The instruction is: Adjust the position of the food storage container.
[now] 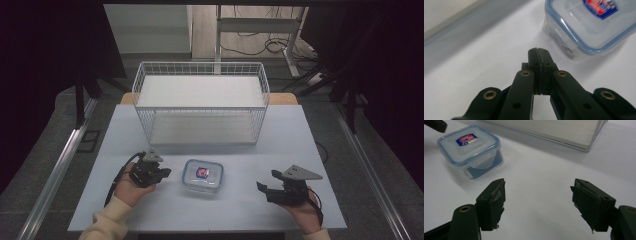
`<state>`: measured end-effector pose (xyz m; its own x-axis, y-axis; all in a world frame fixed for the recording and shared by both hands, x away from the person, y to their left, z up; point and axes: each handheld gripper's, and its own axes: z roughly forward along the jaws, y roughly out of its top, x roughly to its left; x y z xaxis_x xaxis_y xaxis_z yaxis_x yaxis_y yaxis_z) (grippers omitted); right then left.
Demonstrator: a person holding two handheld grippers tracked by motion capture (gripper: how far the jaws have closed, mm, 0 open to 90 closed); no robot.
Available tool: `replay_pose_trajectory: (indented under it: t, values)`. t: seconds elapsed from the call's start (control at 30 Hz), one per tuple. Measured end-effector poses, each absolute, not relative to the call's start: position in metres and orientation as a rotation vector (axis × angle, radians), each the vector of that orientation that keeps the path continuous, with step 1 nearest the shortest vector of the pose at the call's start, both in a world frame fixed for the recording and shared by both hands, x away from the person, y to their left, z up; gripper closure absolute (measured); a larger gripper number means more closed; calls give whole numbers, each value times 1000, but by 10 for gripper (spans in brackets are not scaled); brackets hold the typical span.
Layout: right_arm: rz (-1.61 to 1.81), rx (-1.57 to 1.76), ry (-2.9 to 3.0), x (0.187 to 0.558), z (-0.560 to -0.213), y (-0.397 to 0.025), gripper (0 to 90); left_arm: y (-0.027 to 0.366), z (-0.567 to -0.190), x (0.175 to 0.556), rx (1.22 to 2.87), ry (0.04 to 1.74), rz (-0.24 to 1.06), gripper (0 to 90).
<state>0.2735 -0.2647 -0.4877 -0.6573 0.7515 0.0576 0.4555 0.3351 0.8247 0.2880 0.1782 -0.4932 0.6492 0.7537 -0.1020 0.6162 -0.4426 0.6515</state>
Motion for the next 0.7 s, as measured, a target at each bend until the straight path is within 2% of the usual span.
replay_pose_trajectory:
  t: [0.13,0.23,0.27,0.3,0.33,0.37,0.4,0.47,0.5,0.57,0.6,0.7]
  values:
    - [1227,1059,2276,273,-487,-262,270,182,-493,283,2175,1057,256,875]
    - [1226,1053,2283,272,-488,-260,272,181,-495,281,2170,1064,263,787]
    - [1227,1049,2288,272,-488,-259,277,181,-496,281,2166,1071,277,726]
    - [1225,1032,2306,272,-487,-256,299,182,-497,281,2152,1114,309,563]
    - [1223,1012,2323,271,-486,-254,317,182,-497,281,2152,1114,309,475]
    - [1223,1012,2323,271,-486,-254,317,183,-497,282,2154,1141,305,475]
    - [1219,989,2344,271,-484,-251,346,184,-498,282,2151,1166,301,400]
    - [1230,940,2392,269,-481,-242,395,186,-498,282,2129,1191,317,331]
    - [1215,882,2432,267,-478,-232,449,189,-498,282,2108,1209,307,289]
    - [1196,827,2482,266,-476,-222,526,190,-498,282,2098,1212,301,280]
    - [1196,827,2482,266,-476,-222,526,191,-498,282,2095,1213,293,280]
    - [1166,757,2574,267,-474,-205,682,192,-499,282,2095,1215,284,271]
